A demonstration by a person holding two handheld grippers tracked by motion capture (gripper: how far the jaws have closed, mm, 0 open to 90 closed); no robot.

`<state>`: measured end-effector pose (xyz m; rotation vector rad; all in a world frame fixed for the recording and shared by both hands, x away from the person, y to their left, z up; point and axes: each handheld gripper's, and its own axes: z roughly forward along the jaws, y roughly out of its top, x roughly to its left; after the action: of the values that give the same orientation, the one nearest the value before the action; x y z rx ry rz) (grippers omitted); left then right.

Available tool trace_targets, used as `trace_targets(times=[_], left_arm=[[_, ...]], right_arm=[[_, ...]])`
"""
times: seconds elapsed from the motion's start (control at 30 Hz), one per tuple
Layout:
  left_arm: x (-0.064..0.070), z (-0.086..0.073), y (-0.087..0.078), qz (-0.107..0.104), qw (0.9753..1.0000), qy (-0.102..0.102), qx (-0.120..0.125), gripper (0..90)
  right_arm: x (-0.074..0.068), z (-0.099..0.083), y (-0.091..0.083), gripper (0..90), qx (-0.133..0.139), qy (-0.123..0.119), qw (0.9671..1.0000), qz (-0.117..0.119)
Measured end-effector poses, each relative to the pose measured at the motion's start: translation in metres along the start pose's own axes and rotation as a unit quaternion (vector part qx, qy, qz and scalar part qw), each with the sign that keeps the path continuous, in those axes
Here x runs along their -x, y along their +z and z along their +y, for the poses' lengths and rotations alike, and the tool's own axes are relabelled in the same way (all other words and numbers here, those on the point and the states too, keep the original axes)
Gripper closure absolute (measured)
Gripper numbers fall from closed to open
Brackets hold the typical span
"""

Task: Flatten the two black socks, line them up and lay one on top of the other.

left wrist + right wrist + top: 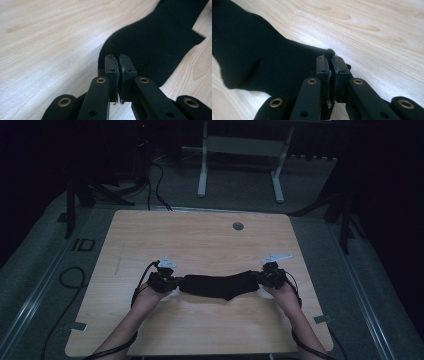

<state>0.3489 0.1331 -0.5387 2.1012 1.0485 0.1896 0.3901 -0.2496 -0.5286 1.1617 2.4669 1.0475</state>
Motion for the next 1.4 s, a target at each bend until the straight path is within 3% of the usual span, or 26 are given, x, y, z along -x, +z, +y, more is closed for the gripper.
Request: trace_targets(times=[0.27, 0.5, 0.8, 0.83, 0.9, 0.97, 1.1, 1.13, 1.2, 1.4], left_arm=[[-0.006, -0.008, 0.012, 0.014, 0.9997, 0.002, -0.019, 87.0], [-0.01, -0.01, 0.015, 0.013, 0.9997, -0.002, -0.02, 86.9], [-0.006, -0.009, 0.016, 0.027, 0.9992, 0.017, -0.022, 85.6], [-0.006, -0.009, 0.016, 0.027, 0.9993, 0.012, -0.021, 81.8], [-0.006, -0.009, 0.015, 0.019, 0.9996, 0.007, -0.02, 73.2], [-0.004, -0.009, 0.011, 0.008, 0.9999, 0.009, -0.001, 60.3], [-0.001, -0.008, 0.004, 0.017, 0.9996, 0.014, 0.015, 50.8], [-0.001, -0.007, 0.003, 0.017, 0.9996, 0.015, 0.018, 44.0], [-0.001, -0.005, -0.001, 0.012, 0.9996, 0.014, 0.022, 40.9], [-0.007, -0.006, -0.009, -0.003, 0.9992, -0.015, 0.036, 23.5]], right_arm=[[0.003, -0.004, 0.016, 84.8, -0.021, -0.003, 0.9997, -0.006], [0.004, -0.007, 0.019, 84.5, -0.019, -0.002, 0.9998, -0.005], [0.004, -0.008, 0.02, 80.5, -0.017, 0.003, 0.9998, 0.001], [0.004, -0.006, 0.019, 73.3, -0.015, 0.001, 0.9999, 0.0], [0.005, -0.005, 0.015, 70.4, -0.008, 0.005, 0.9999, 0.007], [0.005, -0.002, 0.01, 65.2, 0.002, 0.009, 0.9999, 0.011], [0.005, 0.002, 0.002, 54.0, 0.01, 0.005, 0.9998, 0.017], [0.005, 0.004, 0.0, 50.3, 0.011, 0.005, 0.9998, 0.017], [0.003, 0.007, -0.003, 43.5, 0.011, 0.001, 0.9997, 0.024], [-0.002, 0.012, -0.007, 27.8, 0.019, -0.003, 0.9995, 0.024]])
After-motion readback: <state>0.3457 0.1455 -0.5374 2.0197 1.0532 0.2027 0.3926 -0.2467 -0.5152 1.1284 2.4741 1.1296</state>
